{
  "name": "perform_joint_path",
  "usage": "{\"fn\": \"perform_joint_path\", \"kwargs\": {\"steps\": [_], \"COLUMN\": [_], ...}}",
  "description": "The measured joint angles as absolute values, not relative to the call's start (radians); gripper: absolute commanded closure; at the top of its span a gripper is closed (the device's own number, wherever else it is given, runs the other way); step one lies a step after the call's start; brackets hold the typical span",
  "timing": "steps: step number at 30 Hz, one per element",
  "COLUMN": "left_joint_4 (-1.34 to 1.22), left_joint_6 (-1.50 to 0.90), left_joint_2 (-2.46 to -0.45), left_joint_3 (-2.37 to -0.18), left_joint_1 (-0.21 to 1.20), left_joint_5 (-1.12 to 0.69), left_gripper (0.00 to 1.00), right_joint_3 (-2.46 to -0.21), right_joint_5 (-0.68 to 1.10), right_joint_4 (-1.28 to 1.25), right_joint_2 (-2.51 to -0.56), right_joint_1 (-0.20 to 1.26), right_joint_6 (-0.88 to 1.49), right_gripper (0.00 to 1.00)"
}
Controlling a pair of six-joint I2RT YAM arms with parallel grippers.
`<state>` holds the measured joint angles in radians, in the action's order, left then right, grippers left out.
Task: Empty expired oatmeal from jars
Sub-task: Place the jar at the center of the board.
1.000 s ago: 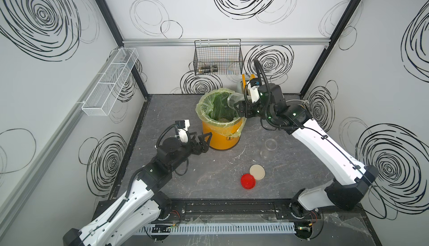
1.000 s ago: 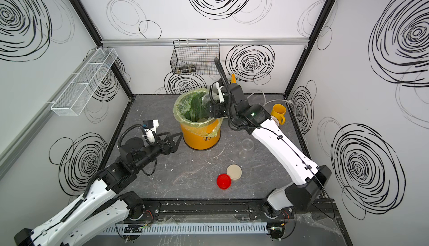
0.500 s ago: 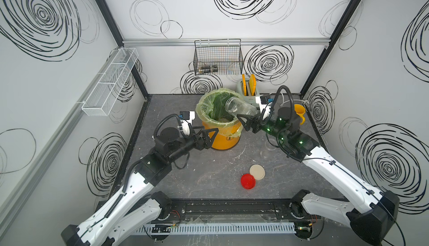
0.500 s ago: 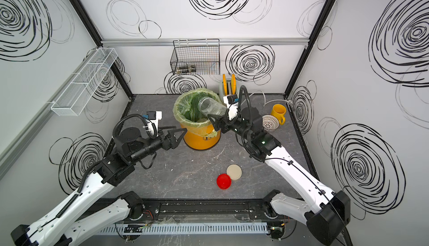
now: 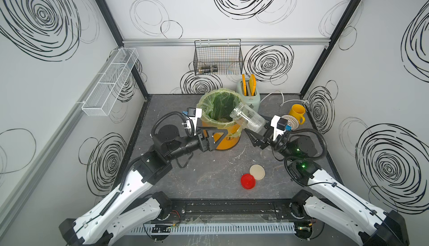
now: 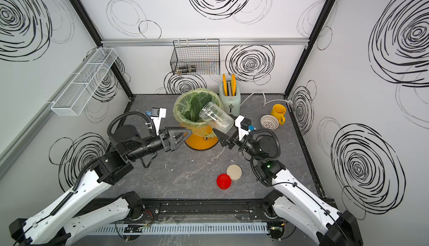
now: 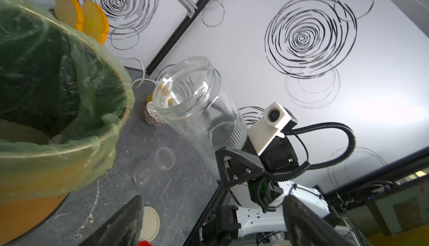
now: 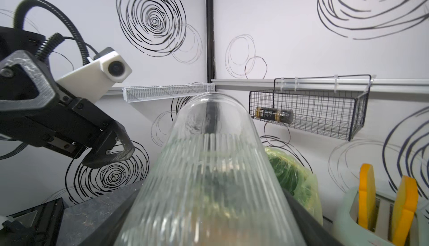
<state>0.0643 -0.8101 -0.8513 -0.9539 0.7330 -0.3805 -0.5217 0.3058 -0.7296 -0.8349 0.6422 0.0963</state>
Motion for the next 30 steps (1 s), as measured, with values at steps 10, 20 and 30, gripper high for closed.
{"fn": "perform_joint_path", "kwargs": {"steps": [10, 20, 30], "left_joint_4": [0.016, -0.139, -0.24], "left_joint_6": [-0.793, -0.794, -0.802], "left_joint_2": [-0.889, -0.877, -0.932], "left_joint_3": [-0.972, -0.905, -0.905], "left_joint_1": [0.881, 0.887, 0.902], "left_joint_5": [-0.251, -0.104, -0.1], "left_gripper": [0.04, 0.04, 0.04], "right_joint_3": [-0.452, -0.449, -0.45], "right_joint_5": [0.339, 0.345, 0.332], "right_joint_4": [-0.965, -1.02, -1.061], "right_joint_2": [-0.841, -0.845, -0.926], "right_joint_1": [0.71, 0.797, 0.876], "right_joint_6": [0.078, 0.072, 0.047], "right_gripper": [1.0, 1.0, 1.0]}}
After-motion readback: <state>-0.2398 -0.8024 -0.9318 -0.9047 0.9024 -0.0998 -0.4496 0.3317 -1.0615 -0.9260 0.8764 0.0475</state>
